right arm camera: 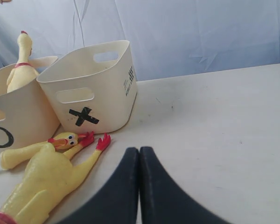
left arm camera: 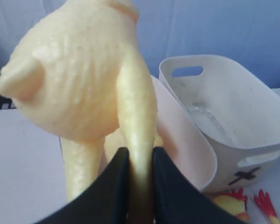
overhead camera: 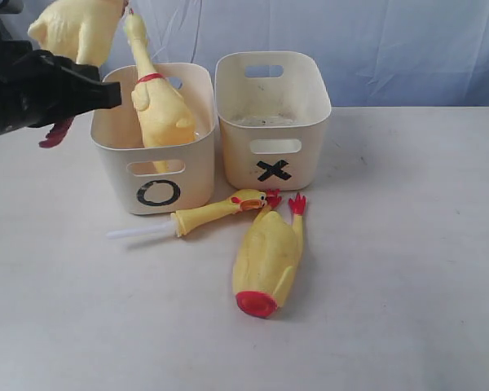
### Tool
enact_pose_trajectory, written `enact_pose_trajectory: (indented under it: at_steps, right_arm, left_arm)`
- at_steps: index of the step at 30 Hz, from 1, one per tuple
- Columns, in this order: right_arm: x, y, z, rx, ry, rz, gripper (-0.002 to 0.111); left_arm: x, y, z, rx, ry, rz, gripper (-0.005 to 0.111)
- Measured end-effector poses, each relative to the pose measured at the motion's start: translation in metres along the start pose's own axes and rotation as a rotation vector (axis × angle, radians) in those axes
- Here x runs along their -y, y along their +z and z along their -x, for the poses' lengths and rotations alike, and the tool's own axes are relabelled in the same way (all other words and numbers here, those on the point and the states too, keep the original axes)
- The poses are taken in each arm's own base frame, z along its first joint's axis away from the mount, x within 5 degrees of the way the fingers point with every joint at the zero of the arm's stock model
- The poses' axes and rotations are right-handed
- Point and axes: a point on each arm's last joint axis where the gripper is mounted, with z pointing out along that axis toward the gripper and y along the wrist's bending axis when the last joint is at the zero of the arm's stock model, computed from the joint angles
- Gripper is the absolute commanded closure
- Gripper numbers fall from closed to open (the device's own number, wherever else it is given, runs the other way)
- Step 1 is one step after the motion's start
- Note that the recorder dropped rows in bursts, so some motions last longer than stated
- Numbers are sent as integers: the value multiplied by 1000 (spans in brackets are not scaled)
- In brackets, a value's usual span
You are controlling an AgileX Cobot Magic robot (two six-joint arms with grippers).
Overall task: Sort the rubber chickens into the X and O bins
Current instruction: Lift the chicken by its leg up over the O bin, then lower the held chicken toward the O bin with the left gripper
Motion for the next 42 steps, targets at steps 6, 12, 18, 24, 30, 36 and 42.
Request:
enact_pose_trajectory:
  at_steps: [6, 12, 18, 24, 30, 36, 42]
  right_arm:
    - [0, 0, 0, 0, 0, 0, 109]
    - [0, 0, 0, 0, 0, 0, 109]
    - [0, 0, 0, 0, 0, 0, 109]
    - [0, 0, 0, 0, 0, 0, 109]
    - [0, 0, 0, 0, 0, 0, 109]
    - [0, 0, 0, 0, 0, 0, 109]
    - [0, 0, 0, 0, 0, 0, 109]
  left_arm:
    - [-5, -4, -10, -140, 47, -46, 107]
    - [-9, -21, -6, -174, 104, -69, 107]
    - [-8, -27, -10, -238, 131, -98, 107]
    - [-9, -23, -12, -246, 141, -93, 107]
    - [-11, -20, -7, -182, 103, -61, 107]
    - [-17, -13, 4, -49, -30, 11, 107]
    - [-25, 4, -1, -16, -93, 83, 107]
